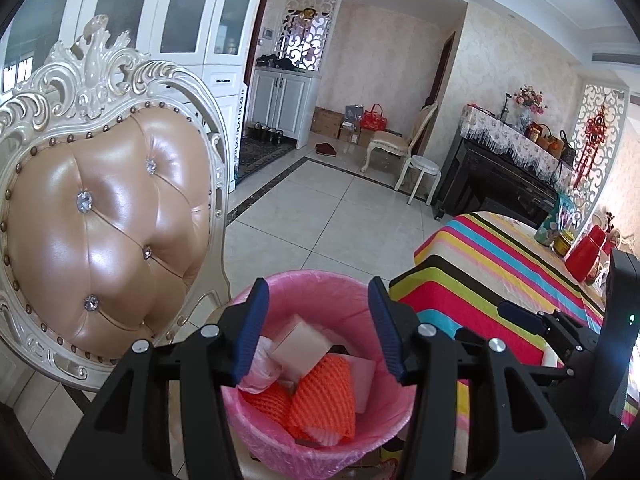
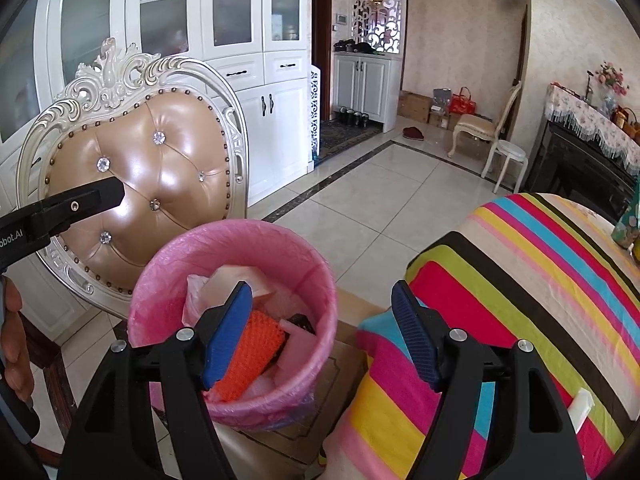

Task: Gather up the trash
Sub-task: 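Move both open tools back over the table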

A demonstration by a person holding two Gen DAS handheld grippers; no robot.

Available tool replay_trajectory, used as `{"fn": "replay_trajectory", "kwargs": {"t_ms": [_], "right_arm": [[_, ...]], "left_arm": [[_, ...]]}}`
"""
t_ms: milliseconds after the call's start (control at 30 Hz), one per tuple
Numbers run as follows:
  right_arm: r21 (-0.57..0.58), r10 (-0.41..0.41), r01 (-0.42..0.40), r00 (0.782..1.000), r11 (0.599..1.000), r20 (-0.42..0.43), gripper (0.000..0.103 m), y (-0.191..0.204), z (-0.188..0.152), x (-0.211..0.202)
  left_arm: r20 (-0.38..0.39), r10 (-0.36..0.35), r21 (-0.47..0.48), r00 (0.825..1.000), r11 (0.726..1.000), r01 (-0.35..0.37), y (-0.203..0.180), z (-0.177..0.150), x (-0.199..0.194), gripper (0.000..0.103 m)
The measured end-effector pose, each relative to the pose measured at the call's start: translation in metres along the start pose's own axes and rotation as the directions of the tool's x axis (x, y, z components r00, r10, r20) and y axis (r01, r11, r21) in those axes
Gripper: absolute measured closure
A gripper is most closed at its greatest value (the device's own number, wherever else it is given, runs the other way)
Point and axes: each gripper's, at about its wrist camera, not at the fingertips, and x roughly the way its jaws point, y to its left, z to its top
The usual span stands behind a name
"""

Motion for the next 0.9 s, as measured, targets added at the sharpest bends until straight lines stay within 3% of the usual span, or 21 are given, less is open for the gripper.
{"fn": "replay_trajectory", "kwargs": {"t_ms": [400,900], "right_arm": [[0.059,-0.041,0.040,0.999,0.997,0.019,0.034,-0.039,-0.018,-0.027],[0.132,-0.168,0.164,0.986,0.977,0.014,0.033,-0.106,-0.062,-0.061]], "left_arm": [[0.000,-0.033,0.029,0.999,0.999,0.033,-0.031,-0.006,-0.002,0.053],[-0.047,-0.104,0.097,0.993,0.989,0.108,-0.097,-0.033,0.012,0.051]]}}
